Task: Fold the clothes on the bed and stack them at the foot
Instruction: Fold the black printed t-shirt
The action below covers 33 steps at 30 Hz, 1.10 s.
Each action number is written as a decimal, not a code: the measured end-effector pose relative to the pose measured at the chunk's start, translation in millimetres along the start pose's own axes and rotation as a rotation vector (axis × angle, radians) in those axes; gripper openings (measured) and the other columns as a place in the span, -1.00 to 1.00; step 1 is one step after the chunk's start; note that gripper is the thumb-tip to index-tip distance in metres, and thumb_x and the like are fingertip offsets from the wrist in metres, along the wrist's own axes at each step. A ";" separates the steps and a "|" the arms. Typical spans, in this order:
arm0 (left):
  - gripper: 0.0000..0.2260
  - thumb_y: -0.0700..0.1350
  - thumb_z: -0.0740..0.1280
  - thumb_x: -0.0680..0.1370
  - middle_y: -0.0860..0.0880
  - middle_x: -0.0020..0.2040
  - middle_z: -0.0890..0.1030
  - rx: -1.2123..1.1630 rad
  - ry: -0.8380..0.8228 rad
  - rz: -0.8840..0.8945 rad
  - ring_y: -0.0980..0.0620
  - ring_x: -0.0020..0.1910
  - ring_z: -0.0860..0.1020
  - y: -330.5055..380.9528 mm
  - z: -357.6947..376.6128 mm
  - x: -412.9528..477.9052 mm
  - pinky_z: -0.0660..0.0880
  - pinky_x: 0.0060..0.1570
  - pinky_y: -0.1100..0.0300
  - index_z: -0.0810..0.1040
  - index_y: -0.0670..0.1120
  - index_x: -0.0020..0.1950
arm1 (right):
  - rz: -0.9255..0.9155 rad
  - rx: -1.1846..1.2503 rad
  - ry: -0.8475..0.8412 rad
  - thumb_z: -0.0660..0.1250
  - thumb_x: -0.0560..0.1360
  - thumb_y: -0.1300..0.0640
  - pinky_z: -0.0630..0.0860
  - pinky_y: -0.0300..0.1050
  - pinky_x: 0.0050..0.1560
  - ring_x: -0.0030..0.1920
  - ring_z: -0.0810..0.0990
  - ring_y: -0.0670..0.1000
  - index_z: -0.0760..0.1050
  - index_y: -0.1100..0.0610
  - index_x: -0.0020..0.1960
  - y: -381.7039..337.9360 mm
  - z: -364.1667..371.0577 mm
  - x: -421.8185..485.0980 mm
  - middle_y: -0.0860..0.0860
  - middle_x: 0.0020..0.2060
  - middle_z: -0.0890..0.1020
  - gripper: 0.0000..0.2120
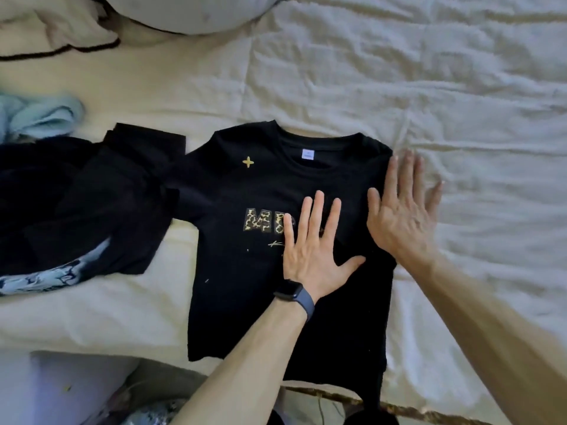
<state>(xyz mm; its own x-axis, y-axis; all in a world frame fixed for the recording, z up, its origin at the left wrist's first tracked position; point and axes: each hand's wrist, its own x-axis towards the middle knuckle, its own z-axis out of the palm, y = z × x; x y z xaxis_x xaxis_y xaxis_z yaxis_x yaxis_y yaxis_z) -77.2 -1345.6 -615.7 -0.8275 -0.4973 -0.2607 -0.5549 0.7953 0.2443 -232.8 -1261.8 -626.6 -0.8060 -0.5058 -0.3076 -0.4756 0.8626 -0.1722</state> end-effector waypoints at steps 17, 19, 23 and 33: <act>-0.56 0.11 0.50 0.46 0.05 0.25 0.45 -0.793 0.139 -0.689 0.16 0.21 0.47 -204.0 -109.0 -6.2 0.51 0.09 0.22 0.49 0.07 0.28 | -0.684 -0.208 -0.285 0.25 0.64 -0.10 0.19 0.15 0.50 0.53 0.28 0.13 0.24 0.04 0.57 -297.6 -52.5 50.1 0.05 0.44 0.47 -0.44; -0.63 0.16 0.45 0.48 0.08 0.22 0.44 -0.768 0.011 -0.650 0.04 0.23 0.45 -216.0 -110.0 -5.2 0.53 0.12 0.04 0.55 0.05 0.21 | -0.667 -0.378 -0.375 0.27 0.62 -0.15 0.27 0.14 0.41 0.39 0.40 0.15 0.43 -0.03 0.41 -318.9 -47.5 67.3 0.05 0.28 0.57 -0.59; -0.74 0.24 0.37 0.50 0.11 -0.11 0.56 -0.839 -0.056 -0.656 0.05 -0.10 0.57 -242.8 -113.8 -11.0 0.57 -0.14 0.06 0.54 0.06 -0.10 | -0.648 -0.304 -0.403 0.30 0.61 -0.05 0.33 0.12 0.26 0.24 0.47 0.15 0.56 -0.05 0.25 -333.7 -46.1 88.2 0.04 0.12 0.57 -0.76; -0.80 -0.01 0.37 0.51 0.10 -0.20 0.58 -0.954 0.003 -0.837 0.06 -0.21 0.58 -248.5 -112.3 -11.9 0.60 -0.17 0.00 0.39 0.08 0.05 | -0.554 -0.341 -0.490 0.36 0.43 -0.06 0.27 -0.02 0.17 0.20 0.44 0.03 0.50 -0.11 0.24 -343.0 -40.0 96.5 -0.10 0.05 0.60 -0.63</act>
<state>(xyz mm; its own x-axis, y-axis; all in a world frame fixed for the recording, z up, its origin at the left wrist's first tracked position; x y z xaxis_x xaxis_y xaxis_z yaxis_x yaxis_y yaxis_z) 60.9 -1576.2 -568.3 -0.1946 -0.7270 -0.6584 -0.7463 -0.3258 0.5804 -161.6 -1606.7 -559.8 -0.2138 -0.7297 -0.6495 -0.9049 0.3984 -0.1497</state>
